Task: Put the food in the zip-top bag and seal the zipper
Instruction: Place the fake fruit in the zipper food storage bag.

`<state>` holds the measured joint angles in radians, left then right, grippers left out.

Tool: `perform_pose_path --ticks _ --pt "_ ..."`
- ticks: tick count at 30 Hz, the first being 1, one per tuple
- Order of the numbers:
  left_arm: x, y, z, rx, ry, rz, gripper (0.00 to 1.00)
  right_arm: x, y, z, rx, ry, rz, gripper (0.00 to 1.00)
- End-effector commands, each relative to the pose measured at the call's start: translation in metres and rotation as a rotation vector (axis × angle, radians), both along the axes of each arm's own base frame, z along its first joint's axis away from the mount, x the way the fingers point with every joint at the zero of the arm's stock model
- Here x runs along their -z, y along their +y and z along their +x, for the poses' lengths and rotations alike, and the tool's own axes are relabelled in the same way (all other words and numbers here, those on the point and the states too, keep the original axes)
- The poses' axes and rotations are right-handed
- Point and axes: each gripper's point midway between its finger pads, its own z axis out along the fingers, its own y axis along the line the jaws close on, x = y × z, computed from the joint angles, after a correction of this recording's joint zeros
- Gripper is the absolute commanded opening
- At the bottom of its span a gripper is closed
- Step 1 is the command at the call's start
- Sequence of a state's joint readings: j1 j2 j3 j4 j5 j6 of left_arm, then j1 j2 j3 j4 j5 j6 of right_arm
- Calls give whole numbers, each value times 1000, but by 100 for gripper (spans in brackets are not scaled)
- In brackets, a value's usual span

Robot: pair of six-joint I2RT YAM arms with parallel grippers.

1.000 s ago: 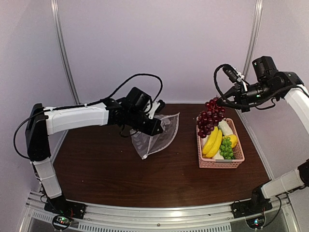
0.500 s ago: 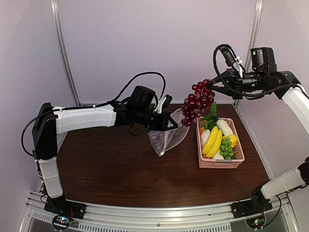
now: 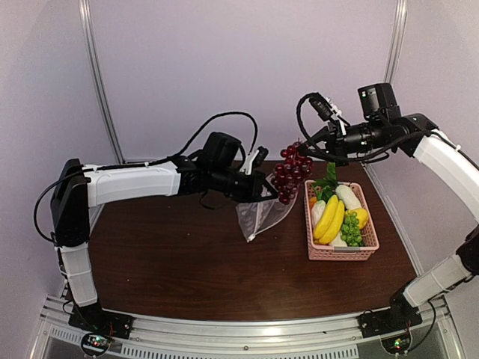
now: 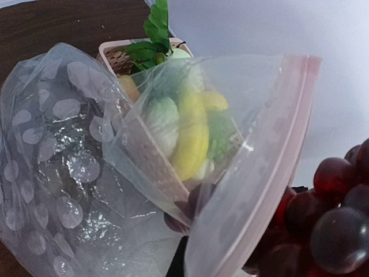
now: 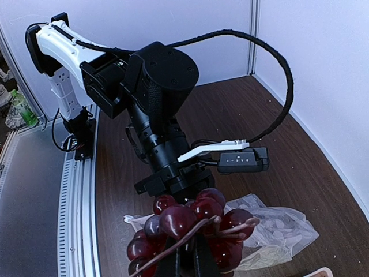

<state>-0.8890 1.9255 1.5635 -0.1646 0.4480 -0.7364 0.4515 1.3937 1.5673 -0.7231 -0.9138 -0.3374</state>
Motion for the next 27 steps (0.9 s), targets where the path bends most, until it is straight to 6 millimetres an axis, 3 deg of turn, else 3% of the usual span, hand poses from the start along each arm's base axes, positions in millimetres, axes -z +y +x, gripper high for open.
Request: perform_pose_path --ticks 1,9,15,20,27 --pt "-23 -7 0 27 -16 -71 0 7 4 5 27 -48 -38 0" --pt "-36 -6 -4 35 1 -95 0 46 7 3 12 -55 -197 0" --pt "-50 0 -5 9 -13 -107 0 54 -3 -5 15 -55 -282 0" --pt "-52 -1 -6 16 -15 -116 0 69 -12 0 67 -58 -365 0" --pt "-54 -4 -11 34 -14 -124 0 82 4 -2 63 -45 -404 0"
